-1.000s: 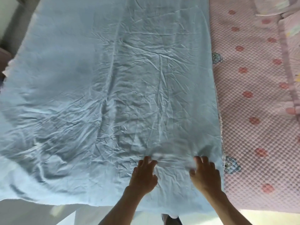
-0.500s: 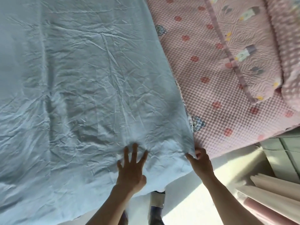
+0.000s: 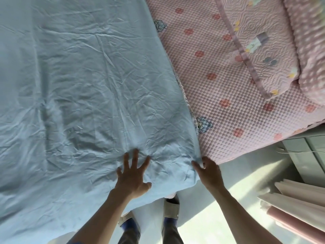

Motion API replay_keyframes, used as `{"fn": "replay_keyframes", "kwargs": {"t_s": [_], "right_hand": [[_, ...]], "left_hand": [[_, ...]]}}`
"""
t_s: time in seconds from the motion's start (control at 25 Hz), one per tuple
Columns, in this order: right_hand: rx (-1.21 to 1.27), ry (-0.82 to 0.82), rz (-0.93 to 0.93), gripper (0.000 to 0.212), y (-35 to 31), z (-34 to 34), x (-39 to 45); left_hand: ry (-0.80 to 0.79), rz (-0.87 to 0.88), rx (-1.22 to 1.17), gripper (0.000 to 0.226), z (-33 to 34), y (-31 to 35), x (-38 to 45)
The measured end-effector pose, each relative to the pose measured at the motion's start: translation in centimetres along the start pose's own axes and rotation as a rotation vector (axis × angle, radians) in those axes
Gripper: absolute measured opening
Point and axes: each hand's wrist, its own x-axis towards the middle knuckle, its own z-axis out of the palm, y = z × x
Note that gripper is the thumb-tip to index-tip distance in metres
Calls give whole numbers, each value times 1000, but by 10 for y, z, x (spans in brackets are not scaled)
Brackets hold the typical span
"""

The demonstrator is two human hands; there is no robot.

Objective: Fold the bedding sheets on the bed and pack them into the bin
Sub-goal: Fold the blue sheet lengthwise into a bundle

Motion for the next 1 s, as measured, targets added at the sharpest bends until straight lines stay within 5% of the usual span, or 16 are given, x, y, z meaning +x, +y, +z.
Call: {"fn": "replay_keyframes", "kwargs": {"t_s": [0.12, 0.24, 0.32, 0.48, 0.64, 1.0], "right_hand": [[-451, -69, -182, 35, 3, 9, -31], [-529, -156, -412, 30, -24, 26, -82], [-506, -249, -564, 28, -50, 43, -107], [-559, -360, -760, 25, -126, 66, -134], [-577, -750, -731, 39, -185, 89, -131], [-440, -384, -544, 55, -377, 230, -91]], "left_hand": [[0, -31, -151, 85, -8, 7, 4], [96, -23, -692, 80, -28, 25, 6], [219, 23, -1031, 56, -44, 38, -1], [641, -372, -996, 20, -52, 8, -23], [772, -514, -1055, 15, -32, -88, -62], [730, -401, -1098, 30, 27, -223, -106]]}}
